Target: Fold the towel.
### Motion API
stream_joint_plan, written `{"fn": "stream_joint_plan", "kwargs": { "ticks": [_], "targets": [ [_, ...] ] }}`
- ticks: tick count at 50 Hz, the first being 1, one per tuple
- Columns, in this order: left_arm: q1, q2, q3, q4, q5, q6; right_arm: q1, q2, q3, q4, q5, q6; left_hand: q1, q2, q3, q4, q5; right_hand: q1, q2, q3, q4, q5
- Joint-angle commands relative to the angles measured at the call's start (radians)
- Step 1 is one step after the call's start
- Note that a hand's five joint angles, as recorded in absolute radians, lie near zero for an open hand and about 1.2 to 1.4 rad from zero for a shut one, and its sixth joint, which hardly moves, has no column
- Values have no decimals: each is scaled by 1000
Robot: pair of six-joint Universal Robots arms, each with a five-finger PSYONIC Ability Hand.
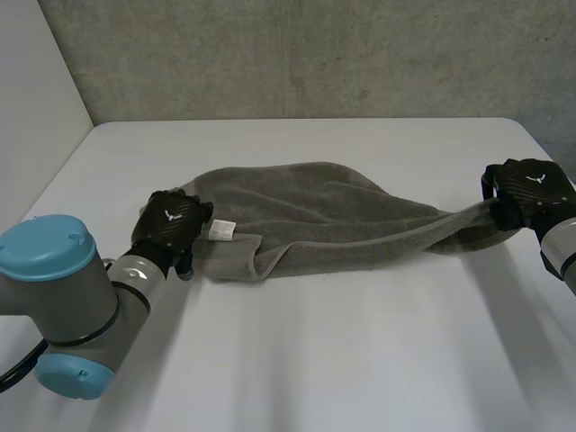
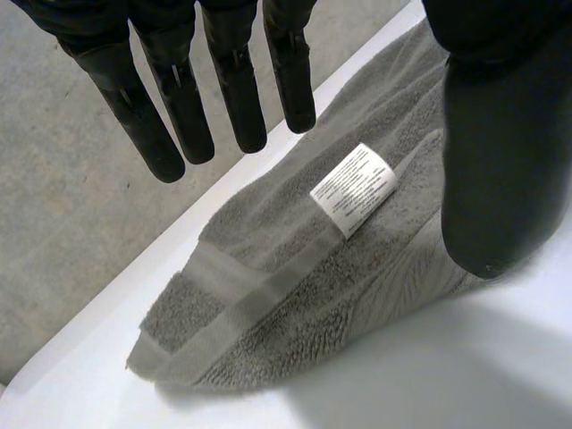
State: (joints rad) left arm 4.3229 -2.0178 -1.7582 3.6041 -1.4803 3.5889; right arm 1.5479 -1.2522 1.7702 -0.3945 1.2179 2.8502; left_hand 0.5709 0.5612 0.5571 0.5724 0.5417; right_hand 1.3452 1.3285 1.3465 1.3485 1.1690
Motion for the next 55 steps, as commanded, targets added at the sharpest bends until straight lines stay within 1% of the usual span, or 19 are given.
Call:
{"fn": "stream_joint_plan", "kwargs": {
  "ticks": [1,5,8,11,13,14,16,21,25,28,29,30,32,33,35,42,46,51,55],
  "targets": [
    [-17,-13,45,-13,202,4,4,11,-2,0,-9,-12,-125,-116,-112,-127,-271,51,68,50,48,53],
    [-19,-35,75,-42,245,5,17,14,-2,0,-11,-14,-120,-110,-106,-121,-265,51,68,50,48,53],
    [-22,-82,160,-157,247,14,20,14,0,0,-11,-32,-102,-92,-88,-104,-247,51,68,50,48,53],
    [-25,-101,184,-206,249,27,20,14,2,0,-9,-42,-96,-86,-82,-98,-241,51,68,50,48,53],
    [-45,-134,223,-284,256,72,20,14,0,3,-8,-54,-76,-66,-62,-77,-221,51,68,50,48,53],
    [-45,-134,223,-285,256,73,20,14,0,3,-8,-54,-76,-66,-62,-77,-221,51,68,50,48,53],
    [-61,-154,238,-324,249,135,20,14,2,0,-8,-58,-67,-57,-53,-68,-212,51,68,50,48,53],
    [-75,-171,243,-318,244,195,20,20,2,3,-8,-60,-64,-54,-50,-65,-209,51,68,50,48,53],
    [-98,-179,255,-308,241,200,21,27,0,3,-9,-60,-26,-16,-12,-27,-171,51,68,50,48,53],
    [-104,-183,264,-294,238,202,21,27,0,3,-9,-61,80,90,94,79,-65,51,68,50,48,53],
    [-104,-183,267,-285,235,203,21,27,2,3,-9,-61,161,171,175,160,16,51,68,50,48,53],
    [-104,-183,267,-285,235,203,21,27,2,3,-9,-61,162,172,176,161,17,51,68,50,48,53],
    [-106,-186,273,-263,209,205,21,28,0,3,-9,-61,308,318,322,307,163,51,68,50,48,53],
    [-106,-186,273,-263,209,205,21,28,0,3,-9,-61,309,319,323,308,164,51,68,50,48,53],
    [-106,-188,278,-234,154,205,21,31,0,6,-9,-63,385,395,399,383,240,51,68,50,48,53],
    [-108,-191,272,-170,63,215,23,30,0,6,-5,-95,503,512,516,501,357,51,68,50,48,53],
    [-108,-196,269,-165,60,215,27,30,0,6,-1,-103,535,545,549,534,390,51,68,50,48,53],
    [-108,-200,260,-163,57,214,43,28,-2,6,-3,-104,775,785,789,774,630,51,68,50,48,53],
    [-108,-196,256,-163,54,212,44,22,-6,8,-1,-104,825,835,839,824,680,51,68,50,48,53]
  ]
}}
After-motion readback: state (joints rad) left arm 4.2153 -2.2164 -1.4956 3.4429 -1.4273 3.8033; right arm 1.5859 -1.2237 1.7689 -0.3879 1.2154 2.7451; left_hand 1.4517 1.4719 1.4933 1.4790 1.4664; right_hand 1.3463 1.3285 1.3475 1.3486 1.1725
